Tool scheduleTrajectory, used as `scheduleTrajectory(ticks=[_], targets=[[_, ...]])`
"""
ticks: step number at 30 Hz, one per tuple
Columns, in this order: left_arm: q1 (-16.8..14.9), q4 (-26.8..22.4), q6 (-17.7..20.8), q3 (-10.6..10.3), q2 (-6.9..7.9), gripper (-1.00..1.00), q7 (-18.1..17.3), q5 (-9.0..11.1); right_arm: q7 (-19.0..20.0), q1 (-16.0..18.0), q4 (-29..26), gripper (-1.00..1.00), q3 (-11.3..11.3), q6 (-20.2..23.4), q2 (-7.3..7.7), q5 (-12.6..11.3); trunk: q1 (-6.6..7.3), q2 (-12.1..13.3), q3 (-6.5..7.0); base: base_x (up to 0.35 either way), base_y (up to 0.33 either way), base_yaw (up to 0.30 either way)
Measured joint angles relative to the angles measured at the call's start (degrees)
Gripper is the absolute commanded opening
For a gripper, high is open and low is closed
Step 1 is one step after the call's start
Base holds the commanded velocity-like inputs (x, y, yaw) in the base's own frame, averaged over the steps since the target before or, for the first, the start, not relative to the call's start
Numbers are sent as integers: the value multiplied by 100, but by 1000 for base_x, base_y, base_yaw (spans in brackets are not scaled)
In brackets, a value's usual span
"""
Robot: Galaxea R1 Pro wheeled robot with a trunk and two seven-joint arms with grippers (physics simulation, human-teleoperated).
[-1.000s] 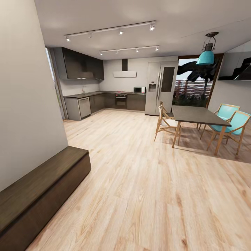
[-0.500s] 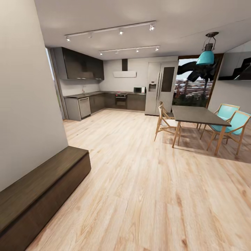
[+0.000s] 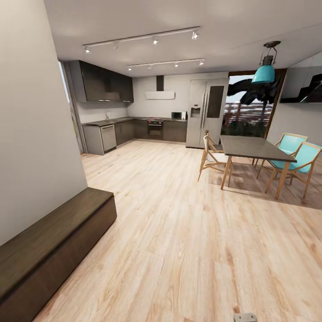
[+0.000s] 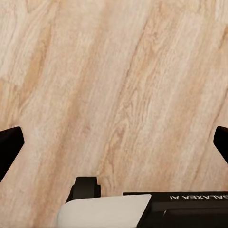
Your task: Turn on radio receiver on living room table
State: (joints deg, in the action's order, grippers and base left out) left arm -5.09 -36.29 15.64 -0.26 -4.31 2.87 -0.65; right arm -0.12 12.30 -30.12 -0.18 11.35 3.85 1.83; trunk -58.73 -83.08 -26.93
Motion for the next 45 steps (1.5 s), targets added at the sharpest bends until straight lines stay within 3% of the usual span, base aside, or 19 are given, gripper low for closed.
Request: scheduleTrajectory(ticks=[3, 7, 27, 34, 45], targets=[[-1, 6, -64, 0, 114, 100, -14, 8, -9, 0, 12, 100, 1, -1, 2, 0, 0, 0, 0, 0, 0, 0], [-1, 8, -117, 0, 145, 100, -21, 11, -8, 0, 19, 100, 1, -1, 2, 0, 0, 0, 0, 0, 0, -69], [-1, 8, -131, 0, 150, 100, -23, 12, 3, 0, 81, 100, -1, -12, 5, 1, 0, 0, 0, 0, 0, -263], [-1, 8, -131, 0, 158, 100, -23, 4, 3, 0, 241, 100, 7, -365, 10, 1, 0, 0, 0, 0, 0, -286], [-1, 8, -139, 0, 158, 100, -23, 4, 3, 0, 260, 100, 18, -379, 4, 1, 0, 0, 0, 0, 0, -288]])
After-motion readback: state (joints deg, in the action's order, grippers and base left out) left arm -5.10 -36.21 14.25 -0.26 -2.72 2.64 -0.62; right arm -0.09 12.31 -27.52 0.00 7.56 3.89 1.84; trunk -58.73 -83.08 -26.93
